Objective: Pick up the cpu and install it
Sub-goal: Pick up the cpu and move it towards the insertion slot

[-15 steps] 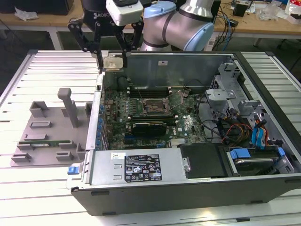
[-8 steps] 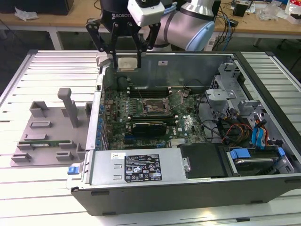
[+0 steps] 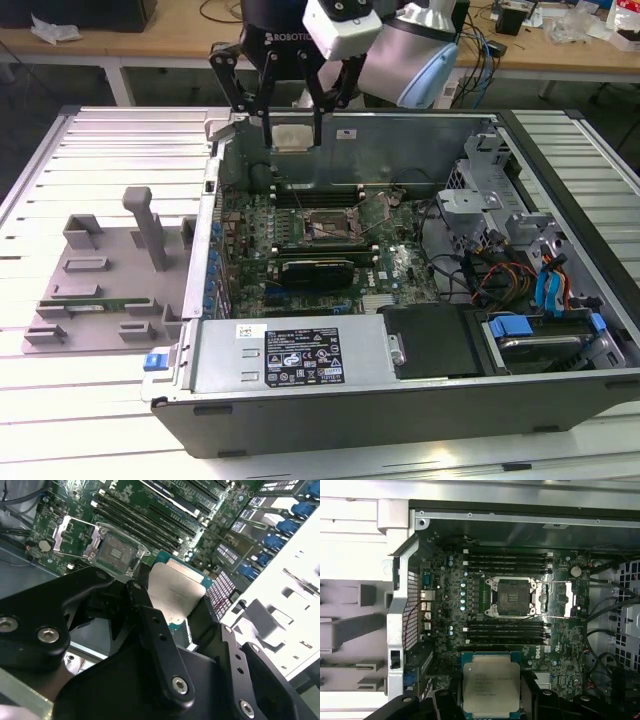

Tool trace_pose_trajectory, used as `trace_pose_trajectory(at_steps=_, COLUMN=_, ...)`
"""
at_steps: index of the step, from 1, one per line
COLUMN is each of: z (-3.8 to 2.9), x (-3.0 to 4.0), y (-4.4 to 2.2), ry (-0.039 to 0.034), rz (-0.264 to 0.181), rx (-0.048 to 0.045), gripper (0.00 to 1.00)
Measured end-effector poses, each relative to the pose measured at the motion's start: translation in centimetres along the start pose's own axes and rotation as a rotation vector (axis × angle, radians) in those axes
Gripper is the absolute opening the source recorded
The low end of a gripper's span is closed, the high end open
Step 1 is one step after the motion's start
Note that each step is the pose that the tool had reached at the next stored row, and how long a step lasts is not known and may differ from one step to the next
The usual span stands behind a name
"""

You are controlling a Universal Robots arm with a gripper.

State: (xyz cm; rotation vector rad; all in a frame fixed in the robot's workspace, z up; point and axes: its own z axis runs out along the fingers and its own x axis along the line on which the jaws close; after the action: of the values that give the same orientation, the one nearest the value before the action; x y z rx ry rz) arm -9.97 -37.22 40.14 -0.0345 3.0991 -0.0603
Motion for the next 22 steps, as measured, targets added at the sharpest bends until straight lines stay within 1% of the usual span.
trace_pose_trajectory(at_steps=1, z=0.07, x=-0.11, y=0.01, ry=0.0001, rz=0.0, rx=0.0, gripper=0.55)
trace_pose_trajectory(at_steps=2, z=0.28, x=-0.34, y=0.05, ry=0.0001, rz=0.0, rx=-0.0001, gripper=0.55)
trace_pose_trajectory(at_steps=5, z=0.7, x=-0.65, y=0.22, ry=0.0006, rz=0.0, rx=-0.0001, gripper=0.55)
trace_pose_trajectory(at_steps=8, z=1.11, x=-1.2, y=0.41, ry=0.0014, rz=0.0, rx=-0.0001, gripper=0.55)
trace_pose_trajectory(at_steps=11, z=1.68, x=-2.0, y=0.51, ry=0.0024, rz=0.0, rx=-0.0002, gripper=0.55)
trace_pose_trajectory(at_steps=15, z=2.24, x=-2.58, y=0.53, ry=0.0031, rz=0.0, rx=-0.0001, gripper=0.55)
trace_pose_trajectory(at_steps=17, z=2.64, x=-2.92, y=0.54, ry=0.0033, rz=0.0, rx=-0.0001, gripper=0.55)
trace_pose_trajectory(at_steps=20, z=3.14, x=-3.53, y=0.54, ry=0.0033, rz=0.0, rx=-0.0003, gripper=0.55)
trace_pose_trajectory(at_steps=22, z=3.48, x=-4.06, y=0.55, ry=0.0034, rz=0.0, rx=-0.0002, gripper=0.55)
